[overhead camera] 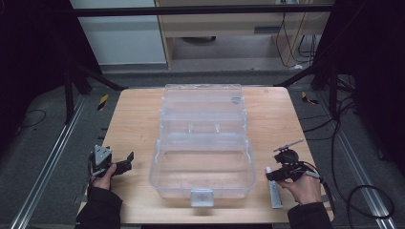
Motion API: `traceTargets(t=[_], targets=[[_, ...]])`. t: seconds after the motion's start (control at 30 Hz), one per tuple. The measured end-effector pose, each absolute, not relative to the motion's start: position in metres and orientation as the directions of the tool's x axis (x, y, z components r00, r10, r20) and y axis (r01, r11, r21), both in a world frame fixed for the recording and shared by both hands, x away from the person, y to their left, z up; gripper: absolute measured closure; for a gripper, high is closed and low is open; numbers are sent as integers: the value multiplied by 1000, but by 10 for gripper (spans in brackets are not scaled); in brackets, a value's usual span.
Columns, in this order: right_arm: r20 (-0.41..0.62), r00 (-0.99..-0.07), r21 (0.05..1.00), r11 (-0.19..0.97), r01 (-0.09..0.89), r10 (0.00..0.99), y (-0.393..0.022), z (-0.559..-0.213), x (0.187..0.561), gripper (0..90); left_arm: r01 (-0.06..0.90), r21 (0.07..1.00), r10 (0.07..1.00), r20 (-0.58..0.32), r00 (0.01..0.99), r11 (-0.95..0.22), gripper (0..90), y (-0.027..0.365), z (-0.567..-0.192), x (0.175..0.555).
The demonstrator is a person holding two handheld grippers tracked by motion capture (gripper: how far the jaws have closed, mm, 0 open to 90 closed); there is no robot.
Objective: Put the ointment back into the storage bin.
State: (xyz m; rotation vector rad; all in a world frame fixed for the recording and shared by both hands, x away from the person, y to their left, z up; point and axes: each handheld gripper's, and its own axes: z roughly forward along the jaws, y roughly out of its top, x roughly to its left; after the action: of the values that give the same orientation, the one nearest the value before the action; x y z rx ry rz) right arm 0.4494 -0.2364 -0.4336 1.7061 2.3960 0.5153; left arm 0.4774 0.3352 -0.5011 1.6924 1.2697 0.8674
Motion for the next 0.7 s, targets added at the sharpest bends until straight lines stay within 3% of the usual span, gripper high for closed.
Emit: traceTargets(t=[0.7], targets=[[65,-332,263,305,915,941,-230,-455,457,563,395,908,967,44,250,-143,15,336,-501,477]])
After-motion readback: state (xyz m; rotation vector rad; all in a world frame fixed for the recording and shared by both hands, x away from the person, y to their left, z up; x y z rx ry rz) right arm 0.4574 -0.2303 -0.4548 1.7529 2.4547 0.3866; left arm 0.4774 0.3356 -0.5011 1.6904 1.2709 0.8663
